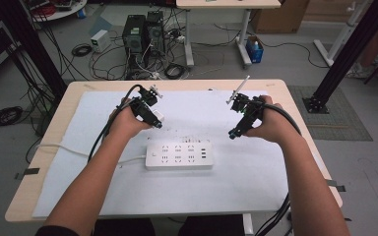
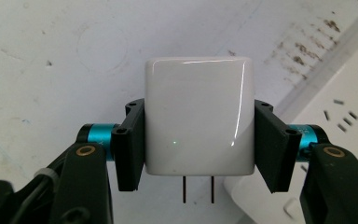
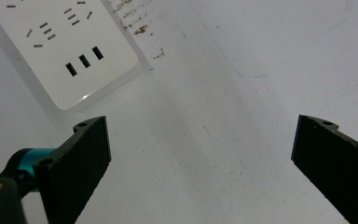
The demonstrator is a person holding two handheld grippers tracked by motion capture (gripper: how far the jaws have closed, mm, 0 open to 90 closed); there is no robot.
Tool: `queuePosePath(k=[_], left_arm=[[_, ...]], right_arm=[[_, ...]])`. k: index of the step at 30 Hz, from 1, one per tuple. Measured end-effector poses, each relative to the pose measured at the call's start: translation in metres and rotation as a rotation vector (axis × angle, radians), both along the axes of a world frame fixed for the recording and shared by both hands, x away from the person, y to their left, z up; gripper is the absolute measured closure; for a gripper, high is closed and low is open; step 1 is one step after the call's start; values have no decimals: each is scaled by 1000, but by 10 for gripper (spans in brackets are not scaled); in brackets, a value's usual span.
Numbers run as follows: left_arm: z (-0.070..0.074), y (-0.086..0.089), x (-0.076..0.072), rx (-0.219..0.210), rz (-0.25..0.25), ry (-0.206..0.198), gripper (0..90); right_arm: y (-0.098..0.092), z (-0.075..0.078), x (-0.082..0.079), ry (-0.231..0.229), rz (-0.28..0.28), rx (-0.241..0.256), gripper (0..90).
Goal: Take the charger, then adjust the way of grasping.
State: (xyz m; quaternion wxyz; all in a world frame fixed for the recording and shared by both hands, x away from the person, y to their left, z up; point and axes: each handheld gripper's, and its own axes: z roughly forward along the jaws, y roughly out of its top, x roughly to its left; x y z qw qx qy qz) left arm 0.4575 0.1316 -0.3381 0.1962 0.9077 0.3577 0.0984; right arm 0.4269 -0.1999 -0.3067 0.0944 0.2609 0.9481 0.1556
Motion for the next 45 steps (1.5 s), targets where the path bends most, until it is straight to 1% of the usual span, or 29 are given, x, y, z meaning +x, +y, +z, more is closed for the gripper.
queuePosePath(k=[2,3,7,11,15,16,18,20,21,24,27,29,30,31,35,37,41,45], left_arm=[[6,3,-3,-3,-29,-12,426],[9,5,-4,1,-40,-11,426],[19,14,-10,17,-97,-34,426],[29,24,-17,-5,-136,-42,426],[40,35,-22,-44,-158,-44,426],[42,37,-23,-48,-157,-46,425],[46,42,-24,-43,-174,-57,425],[46,44,-24,-51,-171,-59,425],[48,50,-26,-51,-173,-67,426],[49,54,-26,-53,-172,-65,425],[48,59,-26,-52,-179,-66,425],[48,62,-25,-51,-196,-69,426],[48,62,-25,-53,-193,-69,425],[49,63,-25,-48,-202,-74,426],[49,60,-26,-36,-220,-82,426],[50,56,-26,-23,-239,-90,425],[51,52,-24,-20,-258,-96,425],[47,51,-19,-23,-266,-92,425]], right_arm=[[0,1,0,-2,0,5,39],[0,1,-1,-2,-3,7,39],[-1,3,-2,-5,-2,19,39],[-1,5,-4,-10,-1,30,39],[0,7,-7,-16,6,39,39],[1,7,-8,-17,5,39,39],[2,7,-10,-19,5,46,39],[3,7,-10,-19,6,42,39],[4,6,-11,-16,3,40,39],[6,6,-10,-16,5,37,39],[6,7,-8,-17,2,35,39],[6,8,-6,-19,0,40,39],[6,9,-5,-20,-1,39,39],[5,10,-5,-20,-3,42,39],[3,11,-5,-20,-2,43,39],[1,11,-5,-20,-3,42,39],[-2,11,-4,-21,-13,45,39],[-1,10,-2,-17,-20,54,39]])
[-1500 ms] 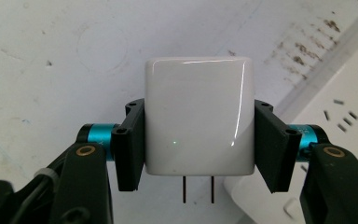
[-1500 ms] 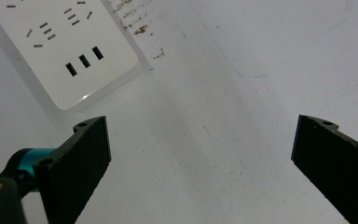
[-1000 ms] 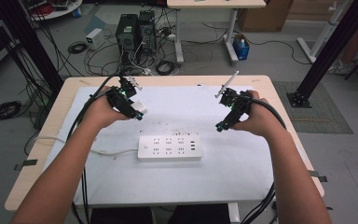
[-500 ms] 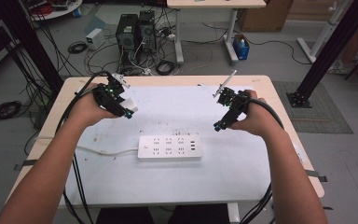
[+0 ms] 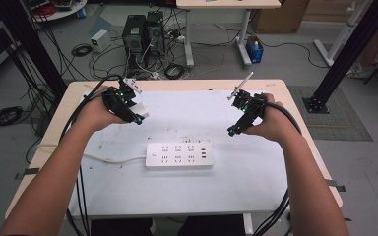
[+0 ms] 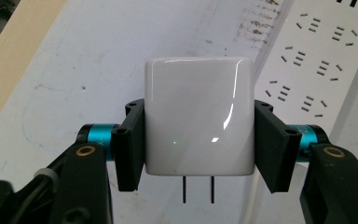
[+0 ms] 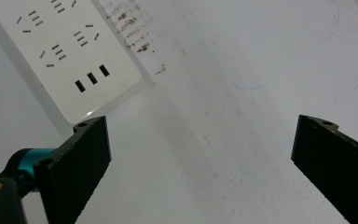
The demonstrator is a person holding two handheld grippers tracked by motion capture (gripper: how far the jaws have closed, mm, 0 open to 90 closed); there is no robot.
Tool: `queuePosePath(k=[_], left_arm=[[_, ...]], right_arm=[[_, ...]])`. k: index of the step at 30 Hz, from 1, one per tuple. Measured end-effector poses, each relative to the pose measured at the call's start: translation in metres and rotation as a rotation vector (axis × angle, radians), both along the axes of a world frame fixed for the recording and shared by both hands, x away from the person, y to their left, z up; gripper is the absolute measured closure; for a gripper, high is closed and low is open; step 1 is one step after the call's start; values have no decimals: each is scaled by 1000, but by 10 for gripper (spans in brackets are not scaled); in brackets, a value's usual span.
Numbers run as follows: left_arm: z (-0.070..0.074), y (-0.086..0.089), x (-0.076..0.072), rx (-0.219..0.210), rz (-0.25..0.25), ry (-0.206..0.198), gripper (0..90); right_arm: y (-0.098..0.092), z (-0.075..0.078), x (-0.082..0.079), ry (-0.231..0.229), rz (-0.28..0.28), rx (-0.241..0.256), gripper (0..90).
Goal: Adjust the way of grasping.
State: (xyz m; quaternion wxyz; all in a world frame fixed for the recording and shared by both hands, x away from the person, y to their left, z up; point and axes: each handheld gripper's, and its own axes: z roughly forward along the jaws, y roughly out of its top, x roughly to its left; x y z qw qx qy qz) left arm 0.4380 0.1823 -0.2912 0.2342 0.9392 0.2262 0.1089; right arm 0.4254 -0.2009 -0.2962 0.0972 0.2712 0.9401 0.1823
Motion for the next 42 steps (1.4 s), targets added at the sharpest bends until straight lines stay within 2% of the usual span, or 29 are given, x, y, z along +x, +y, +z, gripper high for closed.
queuePosePath(k=[9,15,17,21,24,26,27,28,32,34,37,38,40,42], left_arm=[[-2,-5,3,-16,-24,-12,425],[-5,-8,4,-6,-27,-11,425],[-5,-9,3,-23,-32,-17,425],[-4,-11,2,-20,-49,-29,425],[-3,-14,1,-31,-59,-44,426],[-3,-16,0,-30,-65,-55,425],[-3,-16,0,-30,-65,-55,425],[-3,-18,-1,-33,-68,-67,425],[-3,-24,-4,-48,-87,-89,426],[-3,-29,-6,-49,-100,-102,425],[-5,-34,-8,-55,-114,-112,425],[-7,-38,-10,-59,-126,-114,425],[-9,-41,-12,-64,-131,-120,425],[-10,-42,-13,-66,-140,-119,425]], right_arm=[[2,1,5,-3,-30,44,39],[6,3,5,-15,-33,68,39],[7,3,5,-6,-45,86,39],[11,3,7,-5,-53,119,39],[14,5,9,-6,-70,156,39],[15,8,10,-4,-82,200,39],[15,8,10,-4,-82,200,39],[16,10,11,0,-95,243,39],[19,12,12,-2,-117,279,39],[21,11,12,15,-126,315,39],[23,10,12,29,-129,332,40],[28,7,13,56,-128,380,40],[32,5,13,84,-132,406,39],[34,4,13,93,-130,417,40]])
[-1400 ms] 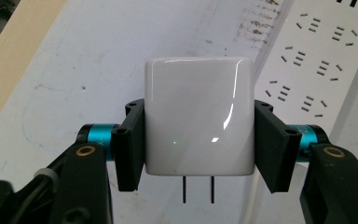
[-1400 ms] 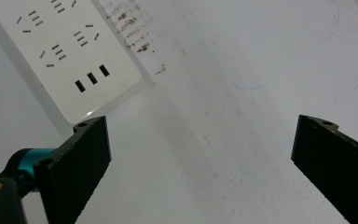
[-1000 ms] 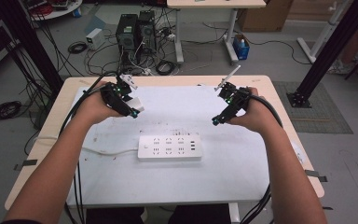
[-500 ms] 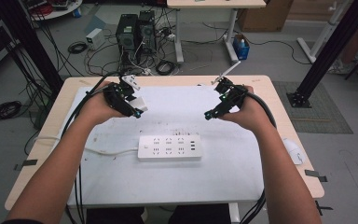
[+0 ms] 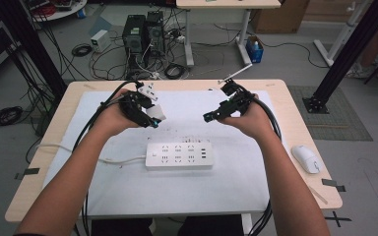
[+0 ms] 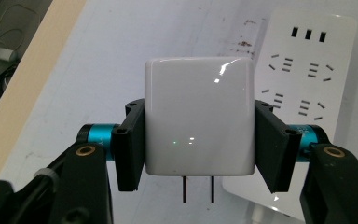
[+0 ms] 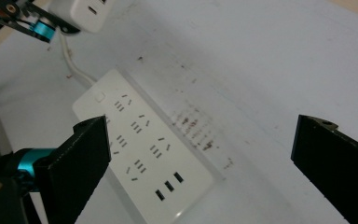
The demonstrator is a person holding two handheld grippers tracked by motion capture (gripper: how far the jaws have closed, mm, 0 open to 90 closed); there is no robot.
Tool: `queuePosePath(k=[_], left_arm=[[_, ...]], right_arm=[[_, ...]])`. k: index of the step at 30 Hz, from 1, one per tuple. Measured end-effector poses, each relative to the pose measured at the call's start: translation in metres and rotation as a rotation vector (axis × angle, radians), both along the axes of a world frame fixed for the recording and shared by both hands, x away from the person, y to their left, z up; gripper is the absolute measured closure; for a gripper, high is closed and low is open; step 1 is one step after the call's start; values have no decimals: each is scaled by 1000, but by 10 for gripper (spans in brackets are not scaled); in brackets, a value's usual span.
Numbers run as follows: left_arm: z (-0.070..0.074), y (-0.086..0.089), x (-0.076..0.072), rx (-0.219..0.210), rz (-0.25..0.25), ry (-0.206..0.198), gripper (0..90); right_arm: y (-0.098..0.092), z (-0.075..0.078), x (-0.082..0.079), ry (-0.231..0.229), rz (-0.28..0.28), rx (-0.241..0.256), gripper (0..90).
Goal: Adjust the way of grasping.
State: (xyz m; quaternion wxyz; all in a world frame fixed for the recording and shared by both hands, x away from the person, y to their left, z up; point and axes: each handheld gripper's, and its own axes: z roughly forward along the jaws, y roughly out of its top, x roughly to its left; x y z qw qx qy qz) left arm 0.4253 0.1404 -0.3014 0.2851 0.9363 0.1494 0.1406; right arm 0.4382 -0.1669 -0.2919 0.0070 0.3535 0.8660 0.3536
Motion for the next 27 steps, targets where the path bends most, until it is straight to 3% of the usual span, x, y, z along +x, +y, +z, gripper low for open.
queuePosePath(k=[2,6,9,17,21,27], left_arm=[[-4,-3,-2,-3,-8,-2,425],[-10,-9,-6,-10,-34,0,425],[-11,-11,-7,-13,-49,-10,425],[-13,-18,-11,-30,-89,-36,425],[-15,-23,-13,-44,-106,-38,425],[-19,-27,-16,-51,-116,-47,426]], right_arm=[[5,-3,0,16,2,14,40],[11,-11,3,80,-6,120,40],[13,-17,4,105,-17,161,40],[26,-31,6,159,-13,190,41],[29,-36,9,202,-19,254,42],[36,-39,11,232,-27,309,42]])
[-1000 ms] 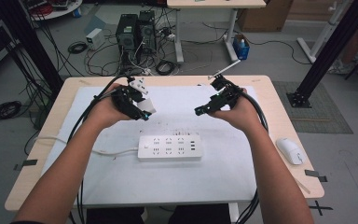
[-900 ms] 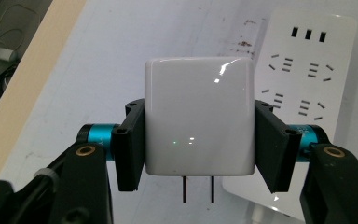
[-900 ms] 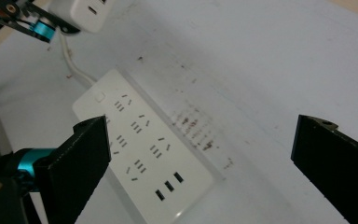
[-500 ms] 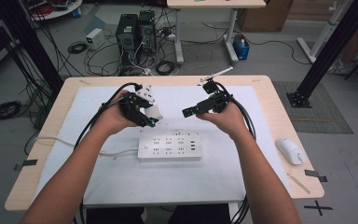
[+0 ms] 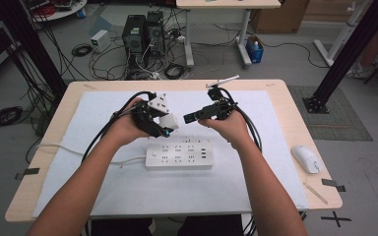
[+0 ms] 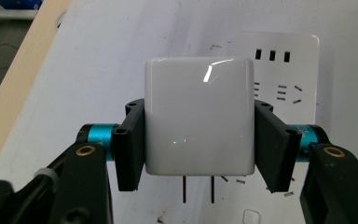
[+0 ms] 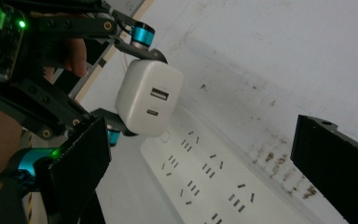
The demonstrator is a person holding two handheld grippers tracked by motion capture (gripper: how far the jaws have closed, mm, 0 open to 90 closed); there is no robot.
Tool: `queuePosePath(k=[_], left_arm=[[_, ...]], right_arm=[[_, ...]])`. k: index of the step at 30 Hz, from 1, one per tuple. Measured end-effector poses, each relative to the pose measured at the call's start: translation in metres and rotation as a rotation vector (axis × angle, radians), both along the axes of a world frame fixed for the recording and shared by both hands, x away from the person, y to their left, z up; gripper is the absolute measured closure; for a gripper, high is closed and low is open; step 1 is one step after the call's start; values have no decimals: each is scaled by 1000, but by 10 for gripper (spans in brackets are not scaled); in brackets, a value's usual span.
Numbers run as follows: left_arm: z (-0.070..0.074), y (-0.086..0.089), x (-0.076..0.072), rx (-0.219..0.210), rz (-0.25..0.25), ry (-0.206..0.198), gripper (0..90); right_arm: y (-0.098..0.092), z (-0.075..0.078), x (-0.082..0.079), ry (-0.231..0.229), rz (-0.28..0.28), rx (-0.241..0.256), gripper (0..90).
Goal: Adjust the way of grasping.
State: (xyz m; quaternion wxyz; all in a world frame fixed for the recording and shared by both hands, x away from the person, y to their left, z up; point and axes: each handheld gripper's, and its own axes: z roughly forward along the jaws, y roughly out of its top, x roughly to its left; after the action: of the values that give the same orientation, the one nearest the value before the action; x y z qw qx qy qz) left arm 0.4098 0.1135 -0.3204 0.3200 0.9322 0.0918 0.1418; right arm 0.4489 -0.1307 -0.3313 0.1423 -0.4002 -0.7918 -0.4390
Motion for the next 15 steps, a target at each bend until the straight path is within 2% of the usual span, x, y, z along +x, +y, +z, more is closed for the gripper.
queuePosePath(k=[6,15], left_arm=[[-1,-3,-3,-15,-12,-28,425],[-3,-8,-7,-15,-29,-56,426]], right_arm=[[8,-4,2,36,4,50,43],[18,-13,4,79,10,72,60]])
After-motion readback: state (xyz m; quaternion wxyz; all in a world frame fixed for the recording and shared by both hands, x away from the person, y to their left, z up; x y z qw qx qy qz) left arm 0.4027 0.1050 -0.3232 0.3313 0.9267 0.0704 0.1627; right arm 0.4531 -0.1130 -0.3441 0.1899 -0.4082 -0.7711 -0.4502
